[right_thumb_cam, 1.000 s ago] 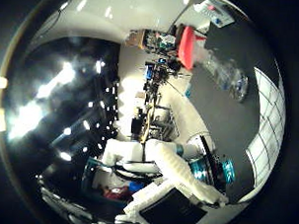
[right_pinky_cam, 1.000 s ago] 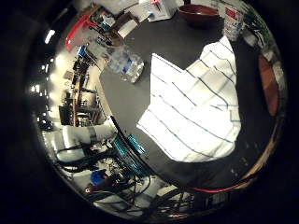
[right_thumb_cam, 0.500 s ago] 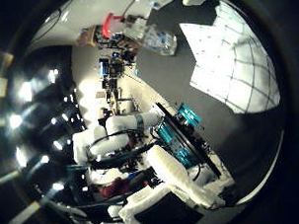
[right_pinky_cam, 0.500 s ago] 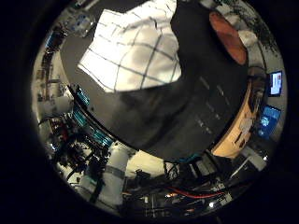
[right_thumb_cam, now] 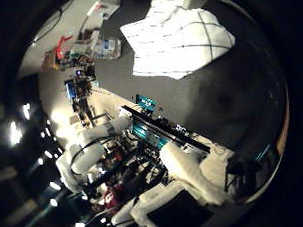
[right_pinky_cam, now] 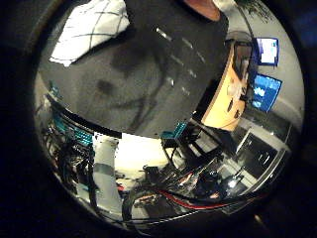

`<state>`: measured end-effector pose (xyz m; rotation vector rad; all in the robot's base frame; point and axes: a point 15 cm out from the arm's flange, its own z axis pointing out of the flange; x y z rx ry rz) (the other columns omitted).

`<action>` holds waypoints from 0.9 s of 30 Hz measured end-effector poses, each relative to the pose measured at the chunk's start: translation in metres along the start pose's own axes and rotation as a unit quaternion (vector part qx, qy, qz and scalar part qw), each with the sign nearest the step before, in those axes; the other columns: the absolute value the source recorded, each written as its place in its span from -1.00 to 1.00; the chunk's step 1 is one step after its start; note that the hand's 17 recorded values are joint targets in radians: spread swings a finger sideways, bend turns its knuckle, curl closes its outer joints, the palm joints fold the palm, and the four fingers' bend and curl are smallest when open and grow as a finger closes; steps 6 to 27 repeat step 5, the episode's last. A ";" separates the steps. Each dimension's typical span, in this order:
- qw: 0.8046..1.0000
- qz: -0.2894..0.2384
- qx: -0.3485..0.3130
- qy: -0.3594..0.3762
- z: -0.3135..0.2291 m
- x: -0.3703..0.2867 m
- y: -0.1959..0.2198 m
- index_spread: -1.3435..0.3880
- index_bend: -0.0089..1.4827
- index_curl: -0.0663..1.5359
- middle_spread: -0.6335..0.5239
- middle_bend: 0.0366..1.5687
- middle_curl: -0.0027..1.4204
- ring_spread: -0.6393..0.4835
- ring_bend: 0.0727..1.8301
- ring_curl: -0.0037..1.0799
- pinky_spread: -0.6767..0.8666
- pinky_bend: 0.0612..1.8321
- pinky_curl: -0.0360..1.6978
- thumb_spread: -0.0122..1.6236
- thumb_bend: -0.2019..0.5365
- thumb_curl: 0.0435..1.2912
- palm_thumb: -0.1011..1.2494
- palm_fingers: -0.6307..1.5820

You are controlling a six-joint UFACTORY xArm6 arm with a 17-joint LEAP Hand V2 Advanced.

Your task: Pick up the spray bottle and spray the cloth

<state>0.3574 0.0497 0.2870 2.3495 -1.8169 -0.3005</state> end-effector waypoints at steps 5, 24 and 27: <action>1.000 0.015 -0.013 -0.005 0.024 -0.001 0.017 0.12 -0.68 -0.46 0.20 -0.81 -0.60 0.45 -0.89 -0.67 0.35 -0.83 -0.59 0.46 -0.49 -0.59 0.24 -0.43; 1.000 0.015 -0.013 -0.005 0.024 -0.001 0.017 0.12 -0.68 -0.46 0.20 -0.81 -0.60 0.45 -0.89 -0.67 0.35 -0.83 -0.59 0.46 -0.49 -0.59 0.24 -0.43; 1.000 0.015 -0.013 -0.005 0.024 -0.001 0.017 0.12 -0.68 -0.46 0.20 -0.81 -0.60 0.45 -0.89 -0.67 0.35 -0.83 -0.59 0.46 -0.49 -0.59 0.24 -0.43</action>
